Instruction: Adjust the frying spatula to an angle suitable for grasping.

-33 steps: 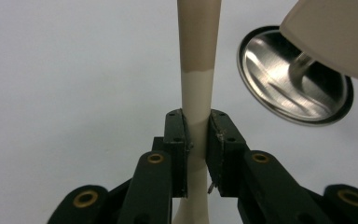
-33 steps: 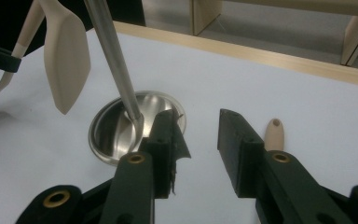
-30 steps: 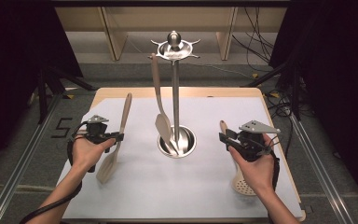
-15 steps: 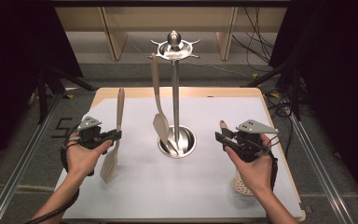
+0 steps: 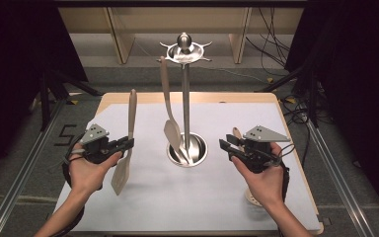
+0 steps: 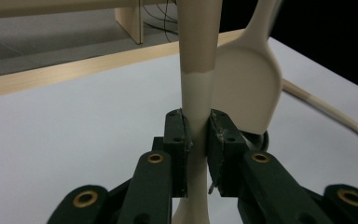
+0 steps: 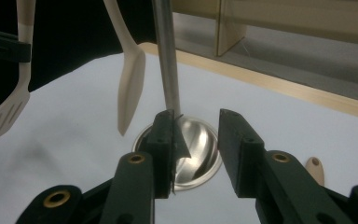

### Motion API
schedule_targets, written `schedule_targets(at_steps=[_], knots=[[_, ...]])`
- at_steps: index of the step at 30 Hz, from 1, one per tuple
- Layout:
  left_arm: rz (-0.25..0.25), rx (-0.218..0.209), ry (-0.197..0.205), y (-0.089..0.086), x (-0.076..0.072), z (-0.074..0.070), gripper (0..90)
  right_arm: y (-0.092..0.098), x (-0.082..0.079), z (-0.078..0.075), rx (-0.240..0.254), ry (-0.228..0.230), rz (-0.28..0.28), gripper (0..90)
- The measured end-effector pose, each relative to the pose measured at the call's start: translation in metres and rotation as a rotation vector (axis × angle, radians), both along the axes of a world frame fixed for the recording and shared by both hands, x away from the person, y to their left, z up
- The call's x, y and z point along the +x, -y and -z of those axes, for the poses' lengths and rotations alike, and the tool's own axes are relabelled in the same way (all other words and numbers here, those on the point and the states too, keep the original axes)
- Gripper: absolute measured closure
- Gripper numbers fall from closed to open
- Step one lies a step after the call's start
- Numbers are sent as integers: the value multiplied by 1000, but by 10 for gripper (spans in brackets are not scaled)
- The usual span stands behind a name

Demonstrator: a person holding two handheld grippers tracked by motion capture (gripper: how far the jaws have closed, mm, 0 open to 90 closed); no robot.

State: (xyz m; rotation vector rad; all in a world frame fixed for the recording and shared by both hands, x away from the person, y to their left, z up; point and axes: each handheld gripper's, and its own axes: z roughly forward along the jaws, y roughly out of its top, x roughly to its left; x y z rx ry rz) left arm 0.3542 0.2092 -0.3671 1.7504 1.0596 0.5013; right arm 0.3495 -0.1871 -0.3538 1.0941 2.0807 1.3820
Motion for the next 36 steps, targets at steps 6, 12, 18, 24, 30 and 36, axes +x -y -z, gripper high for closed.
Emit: schedule_targets(at_steps=[6,12,18,24,30,36], knots=[[22,-19,37,8,-10,-9,779,-3,-1,-5,2,18,-16,672],[38,-22,72,15,-19,-15,778,-7,-1,-11,24,27,-19,666],[53,-33,99,22,-26,-19,778,-11,-1,-17,57,60,-26,639],[77,-33,127,32,-31,-23,778,-14,-3,-24,77,107,-34,613],[111,-34,142,46,-35,-25,778,-22,-3,-30,102,110,-60,608],[152,-16,141,64,-31,-25,778,-31,-3,-34,105,119,-80,604]])
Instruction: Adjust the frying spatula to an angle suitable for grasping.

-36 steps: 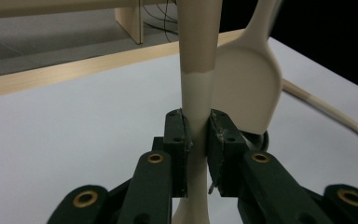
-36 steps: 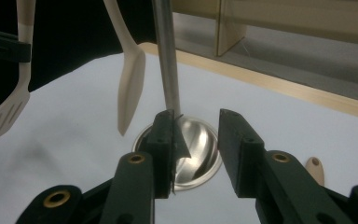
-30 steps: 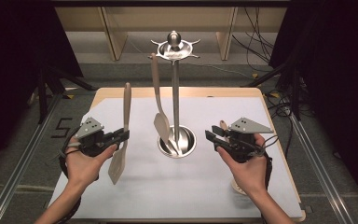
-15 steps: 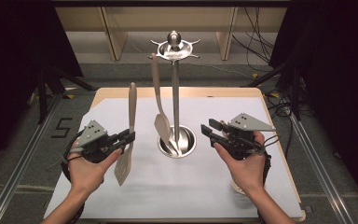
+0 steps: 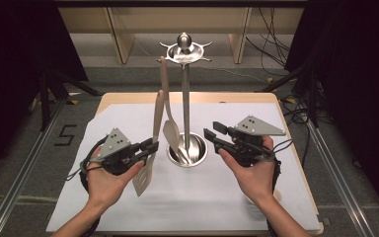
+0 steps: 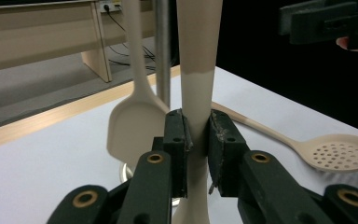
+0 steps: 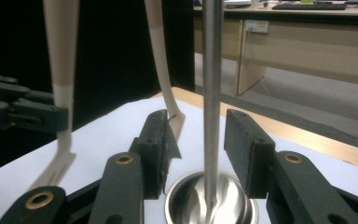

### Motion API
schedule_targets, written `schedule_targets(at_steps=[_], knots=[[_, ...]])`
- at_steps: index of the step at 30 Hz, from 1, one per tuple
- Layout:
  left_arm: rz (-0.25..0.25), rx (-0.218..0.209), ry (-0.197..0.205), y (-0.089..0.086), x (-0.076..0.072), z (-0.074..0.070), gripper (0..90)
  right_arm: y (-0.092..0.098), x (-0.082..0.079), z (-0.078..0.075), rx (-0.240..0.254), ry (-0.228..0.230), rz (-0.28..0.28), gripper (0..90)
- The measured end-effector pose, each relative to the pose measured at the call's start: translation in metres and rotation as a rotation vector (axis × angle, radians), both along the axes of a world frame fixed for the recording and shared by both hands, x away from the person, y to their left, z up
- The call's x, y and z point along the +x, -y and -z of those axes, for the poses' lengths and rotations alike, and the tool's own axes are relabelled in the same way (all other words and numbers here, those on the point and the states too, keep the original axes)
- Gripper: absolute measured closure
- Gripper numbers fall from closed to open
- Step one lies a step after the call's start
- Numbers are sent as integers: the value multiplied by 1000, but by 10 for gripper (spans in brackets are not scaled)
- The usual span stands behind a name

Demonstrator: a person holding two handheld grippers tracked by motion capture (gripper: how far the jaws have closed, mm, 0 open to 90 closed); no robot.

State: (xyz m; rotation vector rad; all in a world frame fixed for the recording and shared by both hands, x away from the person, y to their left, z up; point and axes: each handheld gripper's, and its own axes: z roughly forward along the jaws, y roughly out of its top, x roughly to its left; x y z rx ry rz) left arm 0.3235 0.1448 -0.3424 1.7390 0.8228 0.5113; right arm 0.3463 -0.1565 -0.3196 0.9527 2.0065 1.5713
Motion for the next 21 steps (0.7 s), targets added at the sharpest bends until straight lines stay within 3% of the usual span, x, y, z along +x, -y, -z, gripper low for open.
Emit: schedule_targets(at_steps=[8,9,20,21], knots=[[49,14,8,26,4,-1,778,-9,-1,-9,27,20,-20,581],[54,13,13,29,5,-2,778,-10,-2,-10,33,6,-17,580],[82,37,13,50,11,0,778,-26,-5,-19,69,31,-58,557],[85,38,13,52,12,0,777,-26,-3,-19,59,63,-52,556]])
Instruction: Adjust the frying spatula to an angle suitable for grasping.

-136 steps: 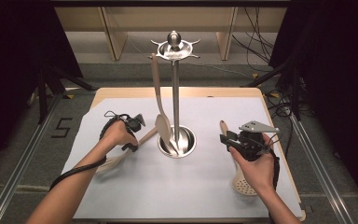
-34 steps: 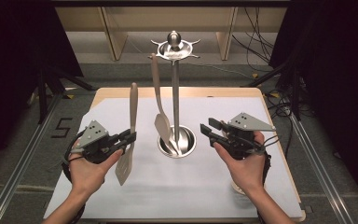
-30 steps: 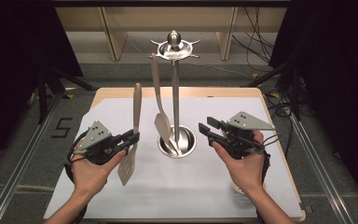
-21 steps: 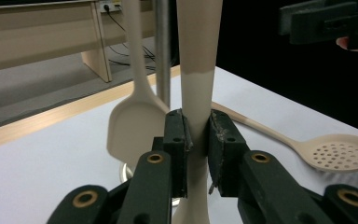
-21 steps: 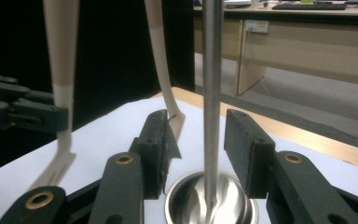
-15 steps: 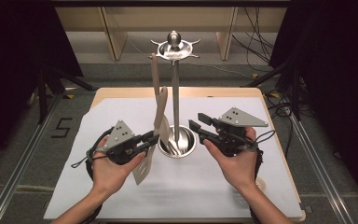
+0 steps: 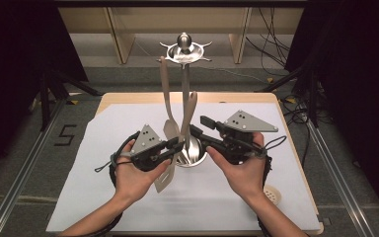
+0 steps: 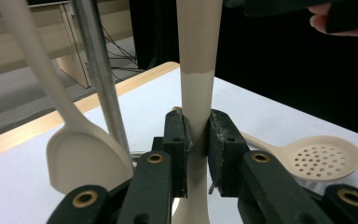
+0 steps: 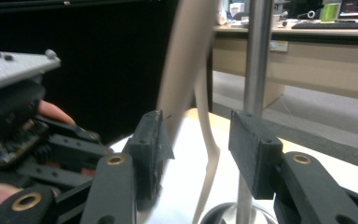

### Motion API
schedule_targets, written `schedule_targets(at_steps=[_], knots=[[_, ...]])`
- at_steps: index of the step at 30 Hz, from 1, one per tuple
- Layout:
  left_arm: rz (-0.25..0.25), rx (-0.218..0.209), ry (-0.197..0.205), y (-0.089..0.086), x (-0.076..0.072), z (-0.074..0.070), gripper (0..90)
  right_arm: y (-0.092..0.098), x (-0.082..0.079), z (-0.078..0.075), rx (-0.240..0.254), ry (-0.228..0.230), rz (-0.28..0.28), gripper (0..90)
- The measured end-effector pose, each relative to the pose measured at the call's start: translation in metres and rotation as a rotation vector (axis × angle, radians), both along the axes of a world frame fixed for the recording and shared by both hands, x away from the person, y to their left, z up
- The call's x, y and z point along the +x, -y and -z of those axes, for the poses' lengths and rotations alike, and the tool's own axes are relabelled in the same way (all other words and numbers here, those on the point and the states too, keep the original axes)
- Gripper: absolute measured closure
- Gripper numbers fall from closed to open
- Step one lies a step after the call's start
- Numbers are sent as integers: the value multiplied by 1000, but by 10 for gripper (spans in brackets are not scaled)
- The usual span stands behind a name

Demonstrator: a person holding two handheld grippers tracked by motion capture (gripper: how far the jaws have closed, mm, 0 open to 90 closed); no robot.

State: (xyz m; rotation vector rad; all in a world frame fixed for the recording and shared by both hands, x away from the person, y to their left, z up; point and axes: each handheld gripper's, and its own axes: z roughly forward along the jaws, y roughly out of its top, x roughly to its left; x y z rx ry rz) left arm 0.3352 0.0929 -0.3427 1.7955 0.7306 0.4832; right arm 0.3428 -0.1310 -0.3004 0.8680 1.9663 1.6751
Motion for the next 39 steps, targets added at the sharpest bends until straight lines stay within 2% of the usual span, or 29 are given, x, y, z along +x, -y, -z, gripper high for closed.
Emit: schedule_targets(at_steps=[1,3,10,11,14,16,25,28,29,30,31,33,34,36,37,39], knots=[[1,6,1,2,1,0,777,-3,-2,-1,20,-37,-17,556],[7,9,2,4,1,1,777,-4,1,-2,10,0,-14,556],[15,25,-3,9,2,5,776,-9,4,-2,12,-44,-5,608],[13,20,-4,10,3,6,776,-9,4,-2,20,-62,3,619],[14,29,-7,11,4,7,775,-10,6,-1,8,-52,3,678],[22,40,-3,12,4,8,775,-9,5,-2,15,-64,0,702],[37,42,0,15,6,8,771,-9,5,-4,22,-76,-29,729],[91,43,-4,14,10,7,743,-6,7,-6,-7,-51,-48,733],[118,33,-1,14,11,7,698,-5,8,-6,-13,-44,-62,734],[156,18,0,12,13,6,647,-5,8,-7,-16,-58,-82,734],[217,26,31,9,16,5,581,-4,9,-7,-23,-51,-107,734],[282,35,61,5,19,3,490,0,11,-8,-36,-55,-161,734],[302,32,63,3,20,3,465,3,11,-10,-39,-68,-194,735],[351,1,56,-2,23,2,438,7,13,-11,-43,-54,-247,736],[363,-36,25,-4,23,2,420,9,14,-11,-44,-58,-272,735],[404,-68,3,-5,25,2,391,12,15,-13,-49,-47,-312,736]])
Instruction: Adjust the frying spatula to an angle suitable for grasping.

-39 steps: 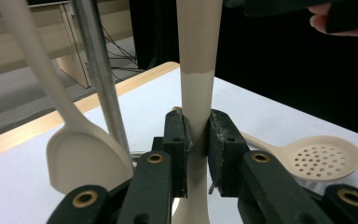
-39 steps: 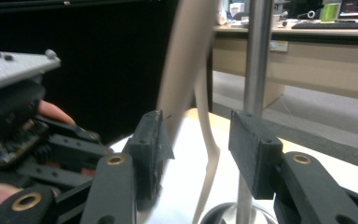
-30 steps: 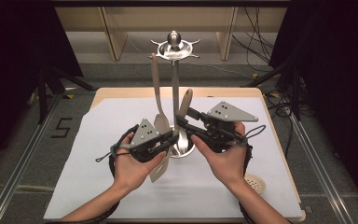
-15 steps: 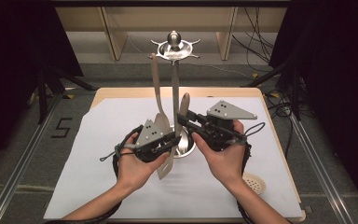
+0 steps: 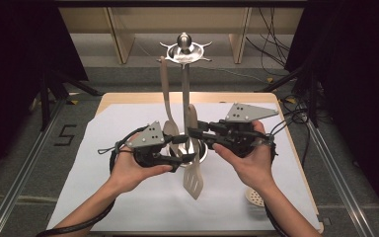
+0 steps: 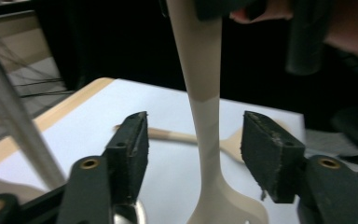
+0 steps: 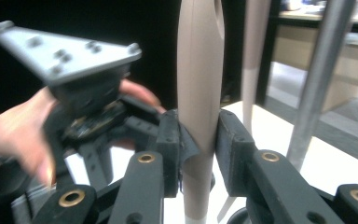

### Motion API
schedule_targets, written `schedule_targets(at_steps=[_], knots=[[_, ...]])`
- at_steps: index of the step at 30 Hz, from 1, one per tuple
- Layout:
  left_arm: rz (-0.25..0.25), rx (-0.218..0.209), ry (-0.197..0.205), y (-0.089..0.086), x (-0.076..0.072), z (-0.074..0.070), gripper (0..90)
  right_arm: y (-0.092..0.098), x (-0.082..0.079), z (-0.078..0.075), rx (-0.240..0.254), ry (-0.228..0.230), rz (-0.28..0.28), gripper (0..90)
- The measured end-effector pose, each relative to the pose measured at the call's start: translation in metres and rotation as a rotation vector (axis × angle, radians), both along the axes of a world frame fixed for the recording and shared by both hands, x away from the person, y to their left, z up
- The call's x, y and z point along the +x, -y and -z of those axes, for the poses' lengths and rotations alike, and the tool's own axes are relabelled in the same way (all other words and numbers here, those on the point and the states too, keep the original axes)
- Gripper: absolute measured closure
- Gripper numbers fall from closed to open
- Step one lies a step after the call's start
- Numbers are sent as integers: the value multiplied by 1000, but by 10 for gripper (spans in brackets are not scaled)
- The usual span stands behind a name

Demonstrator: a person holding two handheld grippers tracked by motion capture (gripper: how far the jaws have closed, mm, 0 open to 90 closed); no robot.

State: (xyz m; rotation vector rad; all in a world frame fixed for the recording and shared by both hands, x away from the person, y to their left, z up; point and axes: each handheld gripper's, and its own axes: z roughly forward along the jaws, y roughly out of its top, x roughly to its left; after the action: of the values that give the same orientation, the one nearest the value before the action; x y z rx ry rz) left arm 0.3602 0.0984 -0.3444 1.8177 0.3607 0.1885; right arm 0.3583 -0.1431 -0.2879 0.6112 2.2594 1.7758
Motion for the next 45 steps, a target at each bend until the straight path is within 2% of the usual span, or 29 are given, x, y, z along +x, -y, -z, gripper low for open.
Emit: schedule_targets(at_steps=[1,3,5,6,7,9,11,14,15,16,17,20,21,22,23,26,27,29,30,34,35,36,37,38,39,40,41,43,45], knots=[[21,-8,-19,0,1,0,371,1,2,0,1,16,-18,736],[63,-9,-37,2,2,1,344,3,3,-1,-1,19,-42,736],[115,-6,-10,3,5,2,359,4,4,-1,20,2,-78,736],[127,-7,-11,4,6,2,361,4,4,-1,23,-14,-96,736],[139,-17,-10,5,7,3,379,4,5,-1,27,-7,-100,736],[159,-23,-15,5,10,4,425,3,4,-1,31,-32,-119,736],[177,-35,-23,5,12,4,476,2,6,0,34,-3,-139,736],[206,-56,-38,6,14,5,543,3,4,-1,32,-30,-148,736],[209,-54,-36,5,15,4,566,3,6,-1,37,-10,-151,736],[209,-44,-35,4,15,3,584,3,6,-1,40,-15,-157,736],[221,-53,-48,4,15,3,629,2,5,-1,46,-37,-161,736],[237,-70,-67,4,15,1,687,2,4,-1,47,-57,-169,736],[236,-66,-61,4,15,1,696,1,5,-1,51,-31,-174,736],[234,-64,-61,4,15,0,711,1,5,-1,52,-40,-173,736],[237,-66,-62,4,16,0,721,1,6,-1,54,-18,-182,736],[234,-71,-71,4,16,-1,749,1,6,-1,59,-21,-190,736],[230,-69,-75,4,16,-1,751,1,6,0,65,-33,-195,736],[199,-67,-111,4,14,-2,754,2,6,0,63,-49,-195,735],[202,-57,-96,4,15,-3,755,2,6,0,63,-37,-189,735],[137,-23,-116,5,14,-7,760,4,6,1,72,-25,-156,733],[107,-6,-122,5,13,-8,761,4,7,1,68,-9,-134,714],[79,6,-126,5,12,-10,761,5,5,1,64,-21,-110,688],[49,9,-128,6,11,-11,762,5,5,2,56,-12,-91,666],[5,14,-151,6,9,-11,762,5,3,1,48,-4,-67,659],[-17,15,-143,6,9,-12,762,5,3,2,49,6,-52,653],[-37,25,-140,5,9,-14,762,6,2,2,36,43,-30,647],[-56,30,-137,5,9,-15,763,6,0,2,41,31,-18,636],[-81,38,-128,4,10,-16,763,9,0,2,39,60,13,629],[-115,48,-119,4,10,-17,763,11,-2,3,42,64,48,626]])
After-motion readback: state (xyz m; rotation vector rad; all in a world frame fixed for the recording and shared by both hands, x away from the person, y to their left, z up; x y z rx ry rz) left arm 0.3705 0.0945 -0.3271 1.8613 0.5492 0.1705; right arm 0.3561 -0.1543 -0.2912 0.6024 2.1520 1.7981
